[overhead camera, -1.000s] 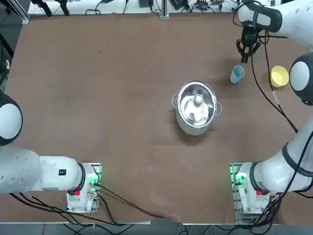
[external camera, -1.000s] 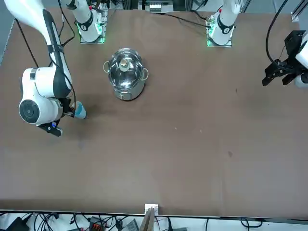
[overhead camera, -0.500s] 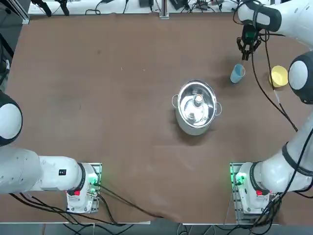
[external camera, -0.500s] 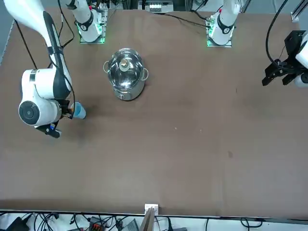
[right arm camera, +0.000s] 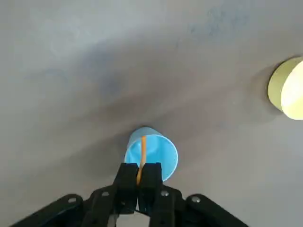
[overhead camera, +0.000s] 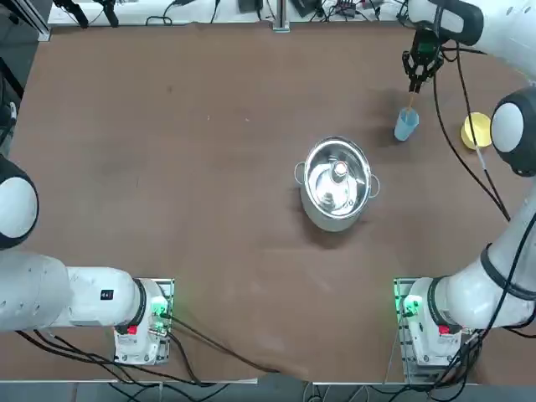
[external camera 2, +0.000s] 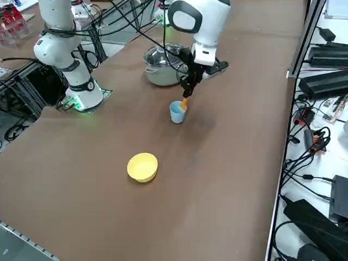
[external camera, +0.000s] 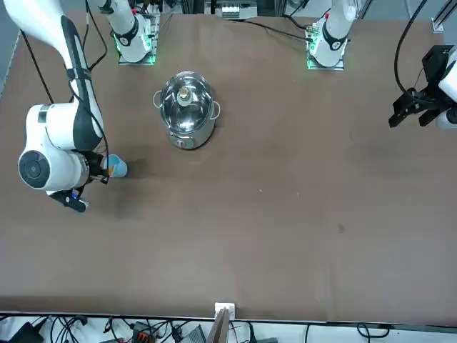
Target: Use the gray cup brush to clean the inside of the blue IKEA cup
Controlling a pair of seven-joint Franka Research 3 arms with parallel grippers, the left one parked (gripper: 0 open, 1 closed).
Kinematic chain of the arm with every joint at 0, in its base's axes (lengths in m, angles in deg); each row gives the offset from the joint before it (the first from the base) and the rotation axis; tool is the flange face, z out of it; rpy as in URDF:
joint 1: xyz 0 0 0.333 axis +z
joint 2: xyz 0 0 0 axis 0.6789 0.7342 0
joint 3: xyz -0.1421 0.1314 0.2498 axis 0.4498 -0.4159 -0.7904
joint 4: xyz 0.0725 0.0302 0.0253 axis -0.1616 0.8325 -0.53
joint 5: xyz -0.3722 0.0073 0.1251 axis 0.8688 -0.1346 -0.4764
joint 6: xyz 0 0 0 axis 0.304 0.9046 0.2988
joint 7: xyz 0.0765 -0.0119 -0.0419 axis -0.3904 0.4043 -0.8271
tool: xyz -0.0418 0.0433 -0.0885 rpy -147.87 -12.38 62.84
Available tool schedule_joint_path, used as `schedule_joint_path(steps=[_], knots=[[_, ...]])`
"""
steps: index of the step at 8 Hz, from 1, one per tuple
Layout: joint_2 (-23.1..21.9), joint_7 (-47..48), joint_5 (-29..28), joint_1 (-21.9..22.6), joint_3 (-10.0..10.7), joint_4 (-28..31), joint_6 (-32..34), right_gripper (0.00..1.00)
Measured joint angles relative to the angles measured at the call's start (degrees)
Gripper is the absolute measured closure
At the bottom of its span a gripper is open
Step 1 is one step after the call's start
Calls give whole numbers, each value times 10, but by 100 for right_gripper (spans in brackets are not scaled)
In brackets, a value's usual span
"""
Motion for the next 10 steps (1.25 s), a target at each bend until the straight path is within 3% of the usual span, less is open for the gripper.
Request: schedule_joint_path(steps=[2,6,8,10], knots=[[-4,0,8,-1,1,-24,28,96],[-24,-39,168,-17,9,-33,105,96],[-24,-67,244,-48,13,-16,94,96],[-22,-72,284,-84,14,34,17,96]])
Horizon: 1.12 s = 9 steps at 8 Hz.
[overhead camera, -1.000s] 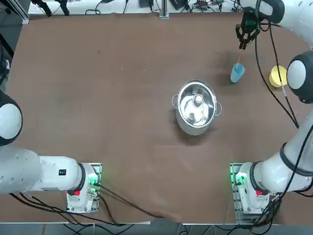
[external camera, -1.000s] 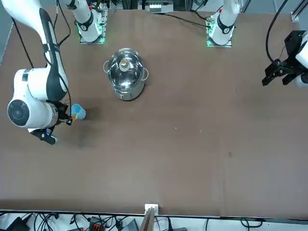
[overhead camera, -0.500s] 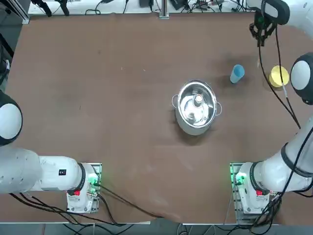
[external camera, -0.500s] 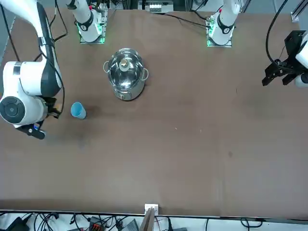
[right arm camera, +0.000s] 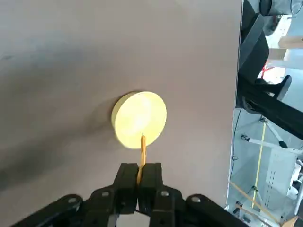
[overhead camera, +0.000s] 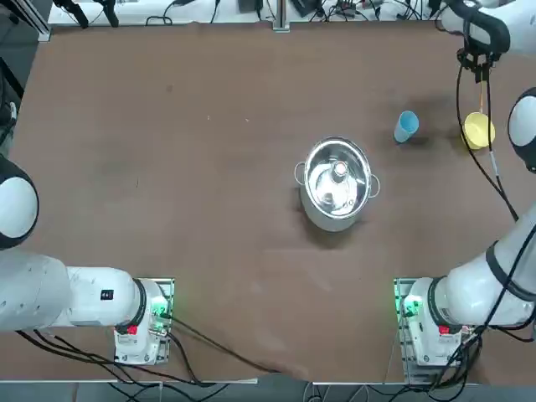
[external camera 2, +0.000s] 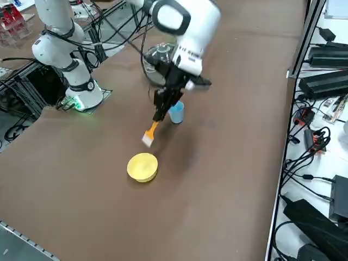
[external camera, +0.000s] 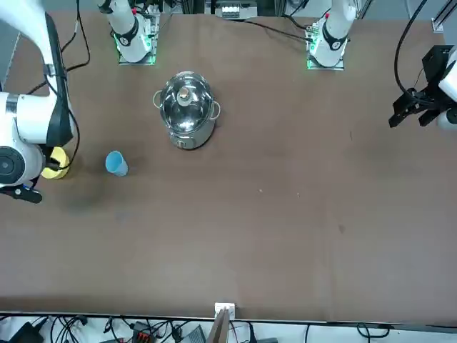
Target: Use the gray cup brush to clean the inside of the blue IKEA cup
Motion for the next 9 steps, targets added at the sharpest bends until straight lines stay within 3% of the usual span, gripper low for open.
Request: schedule_joint_path(steps=[4,9], knots=[[-5,3,75,-38,1,111,-143,96],[-13,15,80,-55,2,157,-195,96]])
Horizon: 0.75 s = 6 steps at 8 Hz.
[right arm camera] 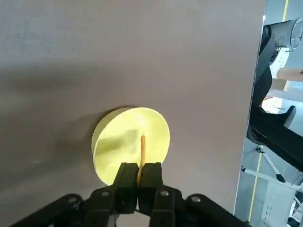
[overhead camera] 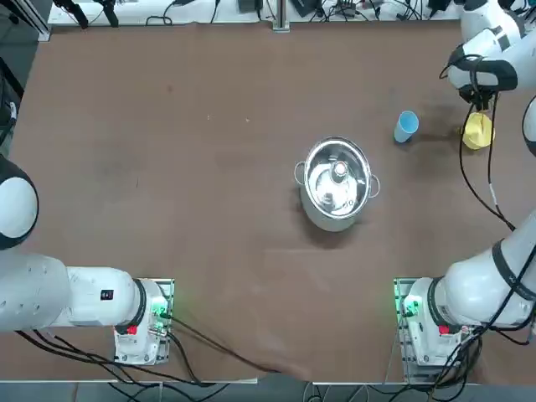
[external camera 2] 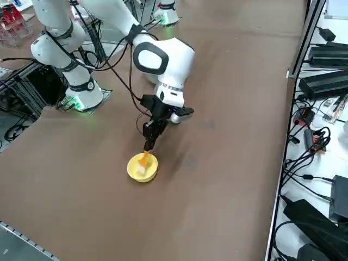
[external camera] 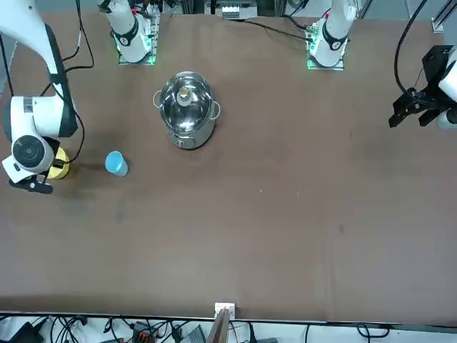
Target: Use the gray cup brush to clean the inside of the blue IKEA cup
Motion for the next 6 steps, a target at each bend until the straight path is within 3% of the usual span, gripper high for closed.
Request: schedule_joint_path(steps=[6], knots=[[12,18,0,-9,0,12,-7,96]])
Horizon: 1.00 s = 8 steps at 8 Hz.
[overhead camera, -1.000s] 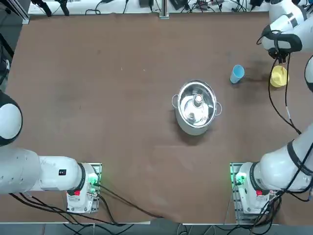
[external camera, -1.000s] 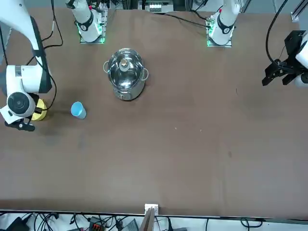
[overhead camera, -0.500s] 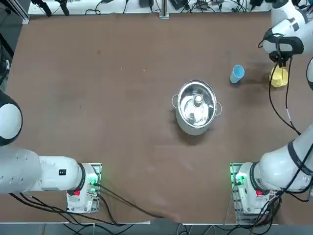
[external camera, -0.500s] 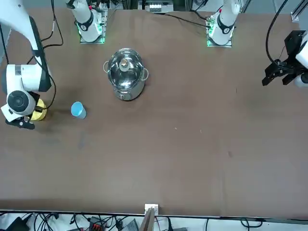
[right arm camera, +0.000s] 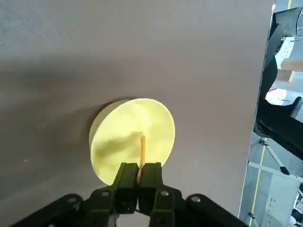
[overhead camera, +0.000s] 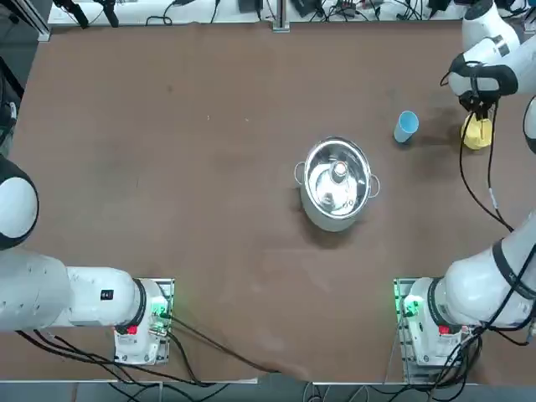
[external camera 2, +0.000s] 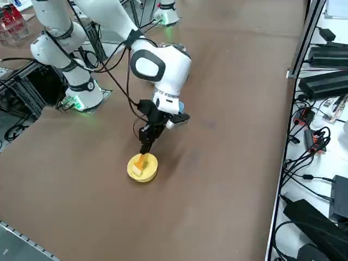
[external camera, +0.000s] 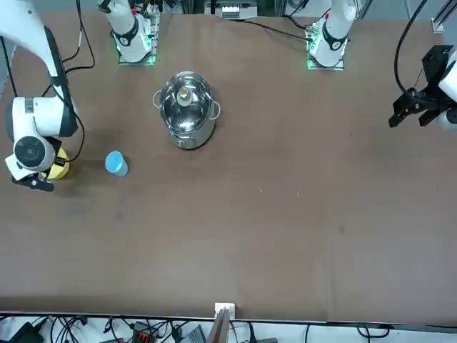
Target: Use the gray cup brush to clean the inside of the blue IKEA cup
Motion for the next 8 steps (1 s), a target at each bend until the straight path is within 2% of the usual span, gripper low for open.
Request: schedule_joint_path(steps=[6,8], knots=[[13,50,37,2,-2,0,-5,94],[21,58,40,2,-2,0,-7,82]])
